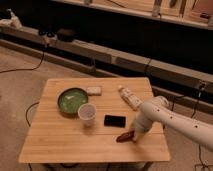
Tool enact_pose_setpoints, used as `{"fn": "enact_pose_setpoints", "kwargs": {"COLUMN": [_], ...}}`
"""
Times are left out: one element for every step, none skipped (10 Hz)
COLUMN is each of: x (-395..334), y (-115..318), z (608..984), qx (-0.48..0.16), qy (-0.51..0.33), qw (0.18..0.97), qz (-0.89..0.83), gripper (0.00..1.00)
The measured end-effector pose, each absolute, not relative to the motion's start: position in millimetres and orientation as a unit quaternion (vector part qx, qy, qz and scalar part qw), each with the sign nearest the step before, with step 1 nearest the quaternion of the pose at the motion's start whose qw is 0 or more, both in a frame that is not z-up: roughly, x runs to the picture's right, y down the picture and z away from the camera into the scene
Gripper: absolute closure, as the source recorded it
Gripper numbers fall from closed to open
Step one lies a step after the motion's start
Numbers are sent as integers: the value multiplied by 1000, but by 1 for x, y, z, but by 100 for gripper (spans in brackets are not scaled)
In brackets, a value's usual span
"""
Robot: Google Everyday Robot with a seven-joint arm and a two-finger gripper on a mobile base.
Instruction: Place the pepper in the ceramic cup
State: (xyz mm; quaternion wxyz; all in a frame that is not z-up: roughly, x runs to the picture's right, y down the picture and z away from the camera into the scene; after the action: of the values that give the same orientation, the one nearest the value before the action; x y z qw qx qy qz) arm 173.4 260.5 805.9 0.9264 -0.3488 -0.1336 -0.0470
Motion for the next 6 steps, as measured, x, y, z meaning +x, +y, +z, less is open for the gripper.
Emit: {"fn": "enact_pose_setpoints", "kwargs": {"x": [175, 178, 189, 202, 216, 230], "y": [255, 242, 214, 186, 154, 124], "z": [804, 800, 791, 779, 763, 747], "qx": [-344, -331, -306, -280, -254, -229], "qy": [-129, -123, -111, -98, -88, -79], "qw": [929, 935, 946, 955, 963, 969], "qz": [-44, -35, -15, 5, 24, 40], "gripper": [95, 96, 96, 96, 96, 96]}}
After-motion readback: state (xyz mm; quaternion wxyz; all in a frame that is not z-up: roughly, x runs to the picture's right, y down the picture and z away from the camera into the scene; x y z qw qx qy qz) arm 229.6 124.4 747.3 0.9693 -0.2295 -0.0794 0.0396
